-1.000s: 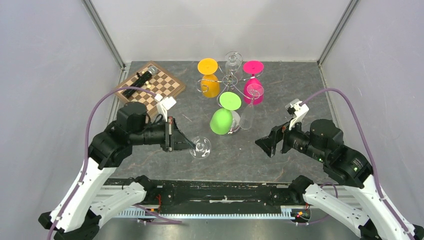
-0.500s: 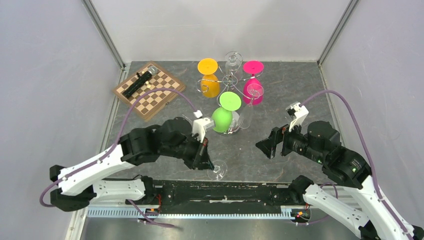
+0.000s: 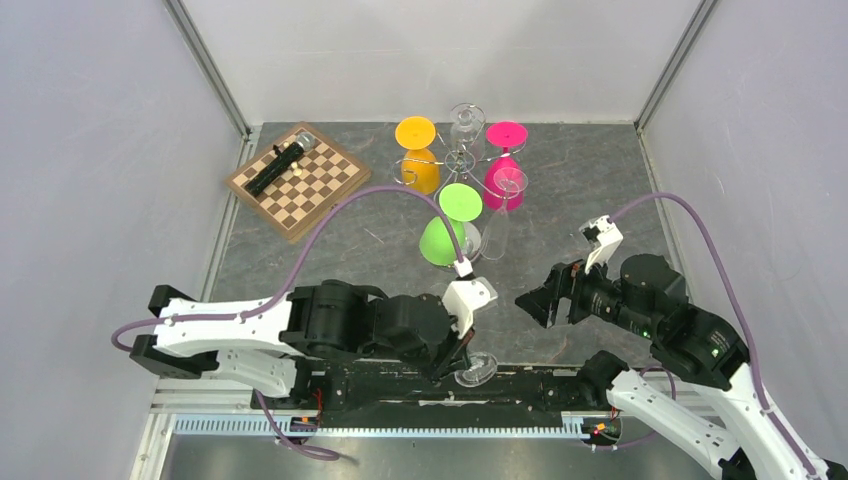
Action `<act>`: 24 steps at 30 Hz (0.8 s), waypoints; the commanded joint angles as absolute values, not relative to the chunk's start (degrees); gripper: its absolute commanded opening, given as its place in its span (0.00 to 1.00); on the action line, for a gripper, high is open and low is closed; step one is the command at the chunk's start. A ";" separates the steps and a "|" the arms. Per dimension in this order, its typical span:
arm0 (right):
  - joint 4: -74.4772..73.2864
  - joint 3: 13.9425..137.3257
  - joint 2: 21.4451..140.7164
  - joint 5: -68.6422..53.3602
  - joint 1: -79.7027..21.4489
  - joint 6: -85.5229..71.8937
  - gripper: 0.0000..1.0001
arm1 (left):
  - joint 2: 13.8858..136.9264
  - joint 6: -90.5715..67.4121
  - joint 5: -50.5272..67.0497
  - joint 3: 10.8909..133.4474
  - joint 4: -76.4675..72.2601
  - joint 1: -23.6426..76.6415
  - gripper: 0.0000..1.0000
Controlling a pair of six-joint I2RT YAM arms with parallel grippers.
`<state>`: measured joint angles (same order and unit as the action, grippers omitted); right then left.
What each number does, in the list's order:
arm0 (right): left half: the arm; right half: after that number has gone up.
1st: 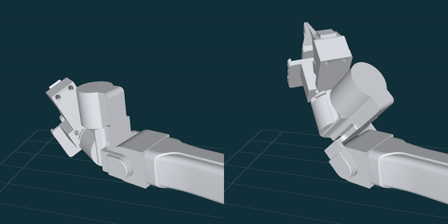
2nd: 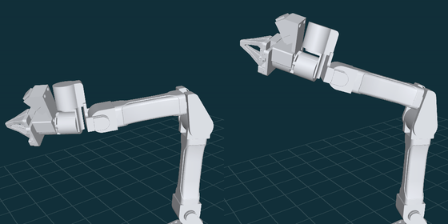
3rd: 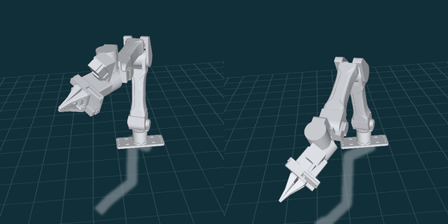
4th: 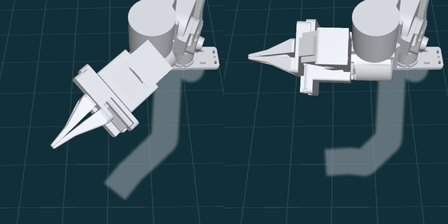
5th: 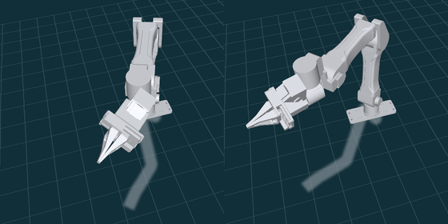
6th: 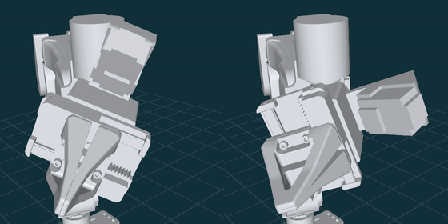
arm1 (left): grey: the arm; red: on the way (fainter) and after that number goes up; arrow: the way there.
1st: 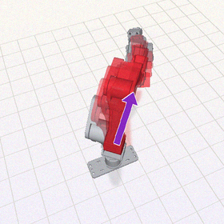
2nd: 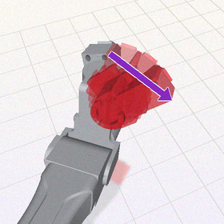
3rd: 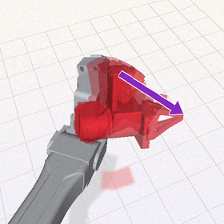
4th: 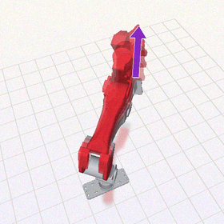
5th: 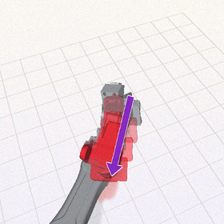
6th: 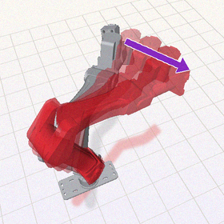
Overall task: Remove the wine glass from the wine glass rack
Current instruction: Place the wine glass at the center of the board.
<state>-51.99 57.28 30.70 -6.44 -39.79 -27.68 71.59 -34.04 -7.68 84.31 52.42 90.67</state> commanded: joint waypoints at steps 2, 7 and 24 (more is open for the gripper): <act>-51.35 55.10 30.24 -11.92 -39.77 -29.04 0.90 | 74.68 -26.08 -21.90 90.80 49.73 96.89 0.02; -50.04 53.97 30.27 -16.43 -39.75 -30.14 0.89 | 79.38 -21.73 -26.81 95.06 49.69 100.93 0.02; -42.84 48.16 29.32 -29.80 -39.72 -36.36 0.85 | 89.51 -13.71 -34.49 100.94 48.32 103.97 0.02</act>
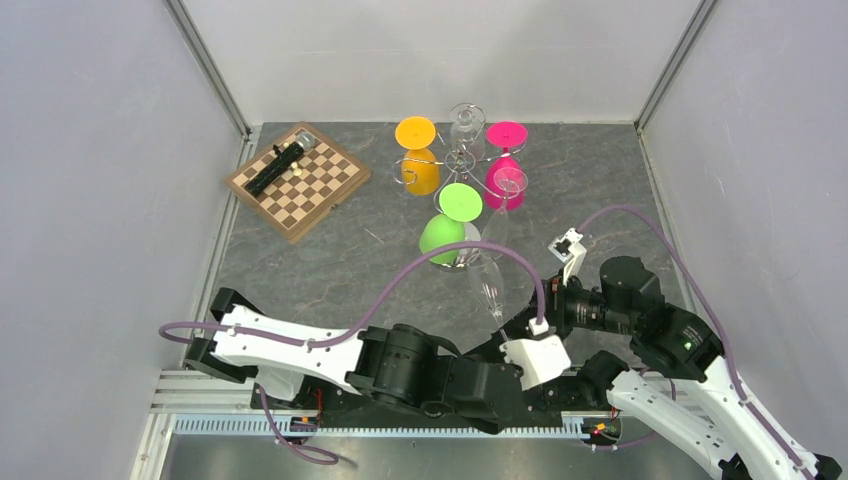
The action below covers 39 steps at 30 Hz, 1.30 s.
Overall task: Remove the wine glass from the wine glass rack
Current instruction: Place the wine glass at the center of the board.
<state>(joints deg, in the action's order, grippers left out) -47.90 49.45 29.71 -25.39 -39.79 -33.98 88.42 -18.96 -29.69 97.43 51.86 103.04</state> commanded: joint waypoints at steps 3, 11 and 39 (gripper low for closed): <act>-40.87 46.76 29.12 -31.82 -39.73 -37.95 0.82 | 90.57 -12.95 -35.25 101.42 48.21 104.29 0.02; -37.78 43.35 28.67 -34.51 -39.73 -40.90 0.67 | 91.73 -10.16 -39.78 102.30 47.22 105.04 0.02; -35.33 40.78 27.15 -34.54 -39.73 -42.56 0.00 | 91.76 -10.88 -38.91 99.50 47.47 105.22 0.16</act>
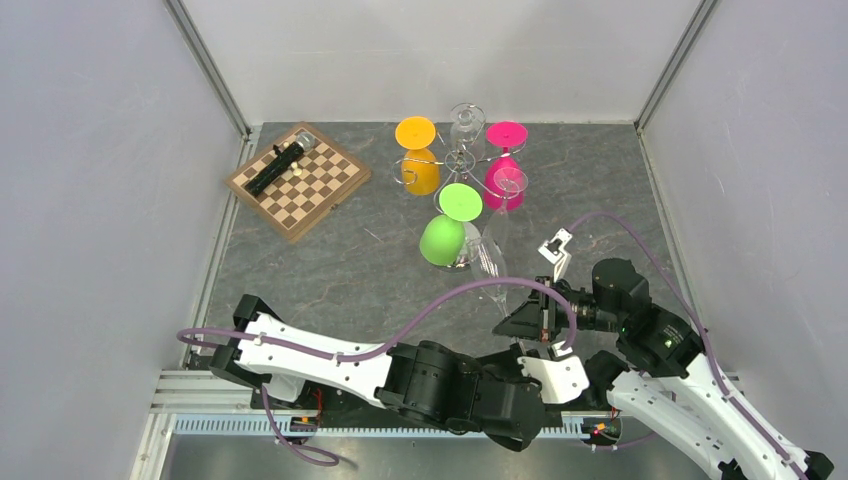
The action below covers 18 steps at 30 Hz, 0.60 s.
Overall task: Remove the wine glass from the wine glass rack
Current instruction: Place the wine glass at the center of the board.
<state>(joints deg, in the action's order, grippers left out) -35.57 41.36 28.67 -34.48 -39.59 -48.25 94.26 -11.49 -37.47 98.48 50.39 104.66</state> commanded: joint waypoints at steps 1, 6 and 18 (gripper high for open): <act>-35.42 40.86 26.85 -34.38 -39.74 -42.41 0.00 | 91.61 -10.98 -38.30 99.30 47.43 105.23 0.23; -36.26 40.90 25.23 -32.26 -39.73 -40.68 0.00 | 90.75 -11.68 -36.36 97.64 46.67 105.21 0.55; -44.16 45.09 23.69 -17.03 -39.73 -20.68 0.00 | 85.18 -15.56 -26.40 92.06 40.25 100.18 0.72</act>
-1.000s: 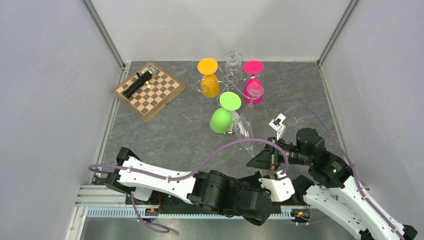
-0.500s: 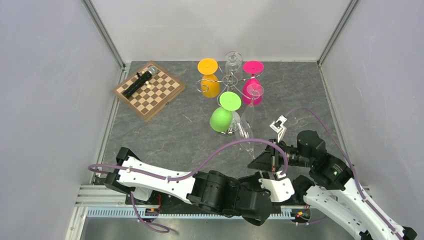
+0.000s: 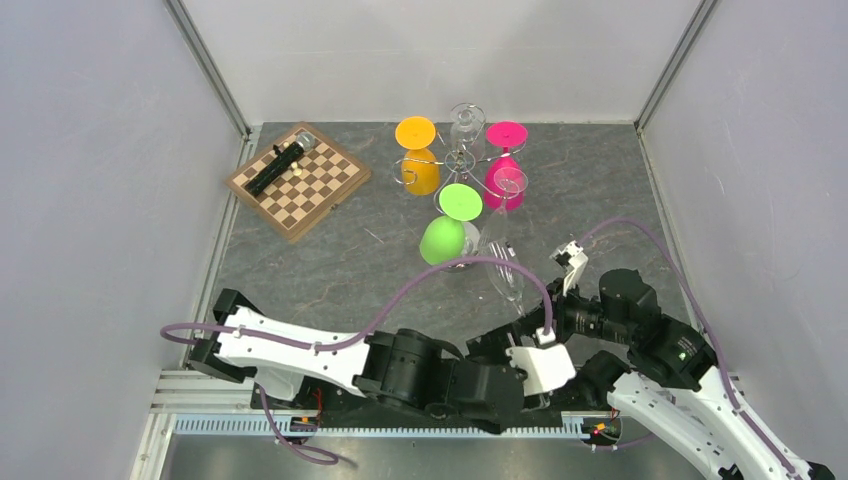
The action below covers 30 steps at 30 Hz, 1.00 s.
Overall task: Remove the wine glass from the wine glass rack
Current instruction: Place the wine glass at the center of the board.
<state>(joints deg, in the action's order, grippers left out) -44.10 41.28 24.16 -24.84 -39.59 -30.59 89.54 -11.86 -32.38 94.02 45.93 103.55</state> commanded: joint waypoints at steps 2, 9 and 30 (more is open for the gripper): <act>-44.89 44.79 23.82 -13.57 -39.73 -18.13 0.00 | 83.86 -16.44 -24.98 90.88 39.03 98.74 0.72; -42.81 44.36 22.73 -7.34 -39.73 -8.87 0.00 | 77.51 -21.79 -14.94 85.69 34.25 90.88 0.72; -35.33 44.94 23.00 -11.62 -39.67 19.34 0.00 | 63.04 -42.53 -0.26 75.72 30.53 73.92 0.73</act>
<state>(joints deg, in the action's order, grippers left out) -42.22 43.68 23.46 -11.49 -39.59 11.42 66.13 -36.53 -2.31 76.88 33.76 75.81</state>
